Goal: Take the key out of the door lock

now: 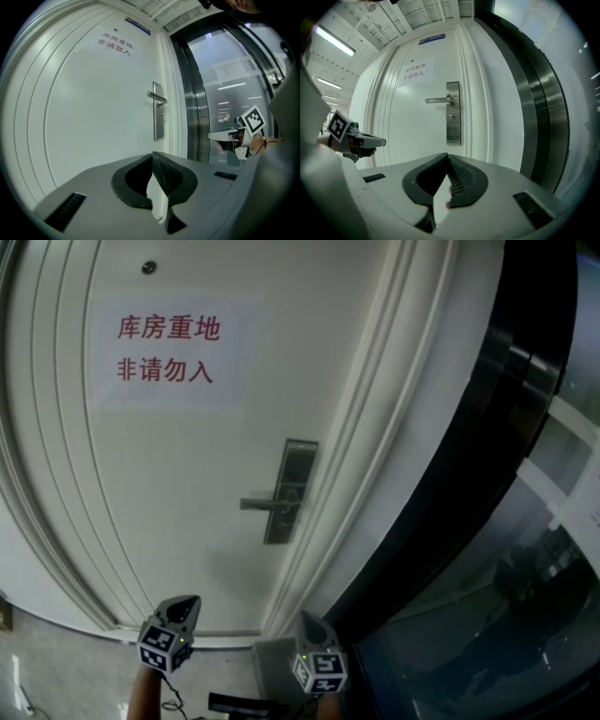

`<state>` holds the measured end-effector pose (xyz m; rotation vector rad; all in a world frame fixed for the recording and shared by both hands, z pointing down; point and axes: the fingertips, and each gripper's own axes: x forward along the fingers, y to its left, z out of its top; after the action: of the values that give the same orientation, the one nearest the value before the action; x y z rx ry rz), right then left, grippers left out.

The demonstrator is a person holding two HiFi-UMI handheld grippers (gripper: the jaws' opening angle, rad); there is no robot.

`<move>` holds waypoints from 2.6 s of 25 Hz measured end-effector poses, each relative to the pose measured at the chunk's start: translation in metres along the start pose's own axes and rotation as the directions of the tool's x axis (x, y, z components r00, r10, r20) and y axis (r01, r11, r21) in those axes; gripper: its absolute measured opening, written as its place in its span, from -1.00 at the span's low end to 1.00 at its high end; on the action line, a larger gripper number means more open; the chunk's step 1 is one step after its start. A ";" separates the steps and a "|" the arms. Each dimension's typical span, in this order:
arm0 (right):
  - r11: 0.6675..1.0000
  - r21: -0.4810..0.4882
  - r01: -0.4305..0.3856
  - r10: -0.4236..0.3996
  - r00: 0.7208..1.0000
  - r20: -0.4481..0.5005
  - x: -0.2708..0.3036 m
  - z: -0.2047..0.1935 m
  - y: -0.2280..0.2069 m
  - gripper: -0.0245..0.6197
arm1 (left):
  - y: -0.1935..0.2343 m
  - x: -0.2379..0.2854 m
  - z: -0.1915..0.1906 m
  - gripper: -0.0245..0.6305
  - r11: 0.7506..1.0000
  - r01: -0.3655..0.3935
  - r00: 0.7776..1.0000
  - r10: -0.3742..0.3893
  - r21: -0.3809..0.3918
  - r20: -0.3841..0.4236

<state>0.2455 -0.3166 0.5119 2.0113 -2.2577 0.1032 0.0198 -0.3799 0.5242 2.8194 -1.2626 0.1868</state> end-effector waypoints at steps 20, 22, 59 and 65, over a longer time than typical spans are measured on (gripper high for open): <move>0.995 -0.084 -0.047 0.049 0.999 0.024 0.041 0.021 -0.014 -0.90 | 0.012 0.022 0.010 -0.90 0.998 -0.053 0.999 0.053 0.017 0.005; 0.994 -0.093 -0.050 0.053 0.998 0.029 0.046 0.026 -0.012 -0.90 | 0.015 0.023 0.009 -0.90 0.998 -0.055 0.998 0.055 0.017 0.005; 0.588 -0.787 0.186 -0.120 0.982 0.143 0.137 0.104 -0.002 -0.89 | 0.064 0.029 0.005 -0.90 0.999 -0.053 0.998 0.053 -0.011 0.016; 0.456 -0.866 0.205 -0.146 0.977 0.154 0.143 0.106 0.000 -0.89 | 0.070 0.029 0.002 -0.90 0.998 -0.061 0.998 0.061 -0.020 0.010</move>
<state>0.2247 -0.4708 0.4256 1.5739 -1.5028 -0.9671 -0.0134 -0.4482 0.5253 2.7711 -1.3461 0.1604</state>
